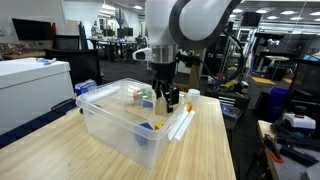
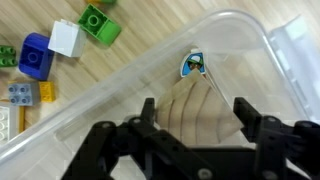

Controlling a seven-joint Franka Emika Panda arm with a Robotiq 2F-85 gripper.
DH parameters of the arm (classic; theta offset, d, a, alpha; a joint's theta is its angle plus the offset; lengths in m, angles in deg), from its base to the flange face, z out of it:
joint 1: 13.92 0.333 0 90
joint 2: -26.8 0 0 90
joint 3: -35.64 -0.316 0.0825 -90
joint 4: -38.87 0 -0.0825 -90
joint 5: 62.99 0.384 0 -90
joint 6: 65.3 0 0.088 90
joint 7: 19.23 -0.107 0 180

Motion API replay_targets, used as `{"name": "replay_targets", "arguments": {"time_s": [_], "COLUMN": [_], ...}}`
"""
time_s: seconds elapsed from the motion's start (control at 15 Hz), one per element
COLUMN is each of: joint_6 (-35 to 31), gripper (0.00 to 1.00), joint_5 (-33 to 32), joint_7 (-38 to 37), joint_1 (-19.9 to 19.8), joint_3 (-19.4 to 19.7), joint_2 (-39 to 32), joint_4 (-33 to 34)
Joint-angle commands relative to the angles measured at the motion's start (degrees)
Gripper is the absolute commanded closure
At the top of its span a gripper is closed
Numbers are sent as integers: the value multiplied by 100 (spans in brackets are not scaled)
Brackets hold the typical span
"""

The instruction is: Put the blue toy block in the transparent box, then put white and the yellow object in the box, then put the wooden toy block in the box

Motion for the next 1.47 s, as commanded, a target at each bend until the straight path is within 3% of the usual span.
{"name": "replay_targets", "arguments": {"time_s": [0.0,0.33,0.53,1.4], "joint_6": [-438,-417,-410,-934], "gripper": [3,0,0,0], "joint_5": [-47,2121,2596,1924], "joint_7": [253,513,-210,-3850], "joint_1": [-96,-457,-319,-551], "joint_3": [-20,-377,-209,941], "joint_2": [-145,423,645,-784], "joint_4": [-63,-165,81,1975]}}
